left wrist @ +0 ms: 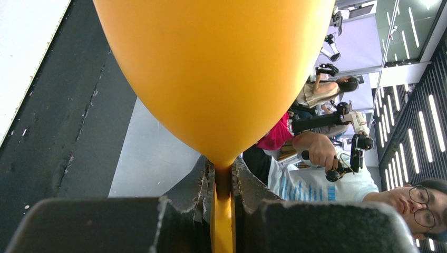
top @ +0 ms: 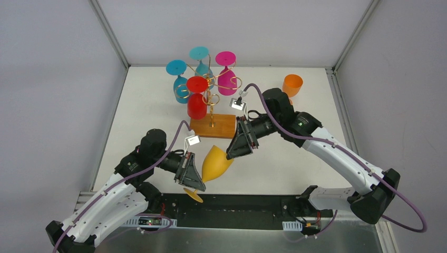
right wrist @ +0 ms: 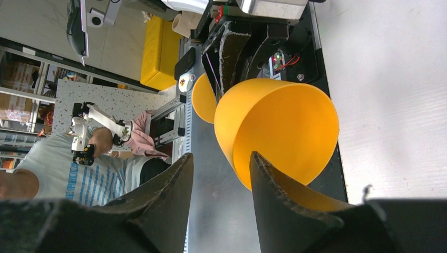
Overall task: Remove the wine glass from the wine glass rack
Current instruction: Place the wine glass at the center of the board.
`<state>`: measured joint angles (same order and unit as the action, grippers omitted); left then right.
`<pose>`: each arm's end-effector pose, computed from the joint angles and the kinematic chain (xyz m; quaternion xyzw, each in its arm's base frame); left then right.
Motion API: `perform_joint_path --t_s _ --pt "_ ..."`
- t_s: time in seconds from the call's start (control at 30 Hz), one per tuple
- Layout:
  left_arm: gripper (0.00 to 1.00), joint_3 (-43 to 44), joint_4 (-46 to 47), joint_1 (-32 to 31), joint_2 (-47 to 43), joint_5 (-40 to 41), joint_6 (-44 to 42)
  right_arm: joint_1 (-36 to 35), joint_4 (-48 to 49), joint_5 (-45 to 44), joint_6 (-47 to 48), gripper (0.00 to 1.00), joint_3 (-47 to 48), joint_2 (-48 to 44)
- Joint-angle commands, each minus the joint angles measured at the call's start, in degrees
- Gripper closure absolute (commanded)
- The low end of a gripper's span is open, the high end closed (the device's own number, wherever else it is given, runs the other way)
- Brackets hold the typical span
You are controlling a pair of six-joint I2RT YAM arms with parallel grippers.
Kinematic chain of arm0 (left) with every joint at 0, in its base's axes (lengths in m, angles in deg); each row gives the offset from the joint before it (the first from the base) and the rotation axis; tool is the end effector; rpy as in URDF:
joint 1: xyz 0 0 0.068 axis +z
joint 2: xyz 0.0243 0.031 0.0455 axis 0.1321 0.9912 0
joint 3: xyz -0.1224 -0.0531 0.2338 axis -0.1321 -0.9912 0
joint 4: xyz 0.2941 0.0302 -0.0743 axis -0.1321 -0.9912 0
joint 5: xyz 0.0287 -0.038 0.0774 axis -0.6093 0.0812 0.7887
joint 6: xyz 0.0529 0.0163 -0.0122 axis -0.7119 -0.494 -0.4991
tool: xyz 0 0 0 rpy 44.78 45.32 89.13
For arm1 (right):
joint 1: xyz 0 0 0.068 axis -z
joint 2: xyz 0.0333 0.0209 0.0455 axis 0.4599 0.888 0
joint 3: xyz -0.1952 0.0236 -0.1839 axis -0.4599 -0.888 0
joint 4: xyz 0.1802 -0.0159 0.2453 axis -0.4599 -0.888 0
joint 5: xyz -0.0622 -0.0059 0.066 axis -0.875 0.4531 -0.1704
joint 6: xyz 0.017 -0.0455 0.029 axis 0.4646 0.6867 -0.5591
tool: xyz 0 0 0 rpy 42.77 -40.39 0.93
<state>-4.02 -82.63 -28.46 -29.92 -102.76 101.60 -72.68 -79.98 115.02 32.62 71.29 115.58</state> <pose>0.1241 -0.1354 0.2890 0.2842 0.6943 -0.6547 0.0927 0.1940 0.2445 0.3789 -0.4938 0.6007 0.5819 0.2379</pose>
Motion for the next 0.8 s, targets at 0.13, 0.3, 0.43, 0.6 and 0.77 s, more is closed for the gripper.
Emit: perform_joint_path --t_s 0.13,0.3,0.43,0.6,0.77 --pt "1.00 1.3 1.8 -0.4 -0.2 -1.8 -2.2 -0.9 2.0 3.4 0.6 0.57 -0.7 0.3" --pt "1.00 1.5 1.8 -0.4 -0.2 -1.7 -2.2 -1.8 2.8 3.6 0.3 0.63 -0.5 1.0" --pt "1.00 1.5 1.8 -0.5 -0.3 -1.6 -2.2 -2.5 4.0 3.6 -0.3 0.71 -0.3 1.6" --pt "1.00 1.2 1.8 -0.4 -0.7 -1.4 -2.1 -2.6 4.5 4.0 -0.4 0.91 -0.3 1.9" --pt "1.00 1.0 1.9 -0.4 -0.6 -0.8 -2.1 -2.8 5.1 4.2 -0.7 1.00 -0.6 1.7"
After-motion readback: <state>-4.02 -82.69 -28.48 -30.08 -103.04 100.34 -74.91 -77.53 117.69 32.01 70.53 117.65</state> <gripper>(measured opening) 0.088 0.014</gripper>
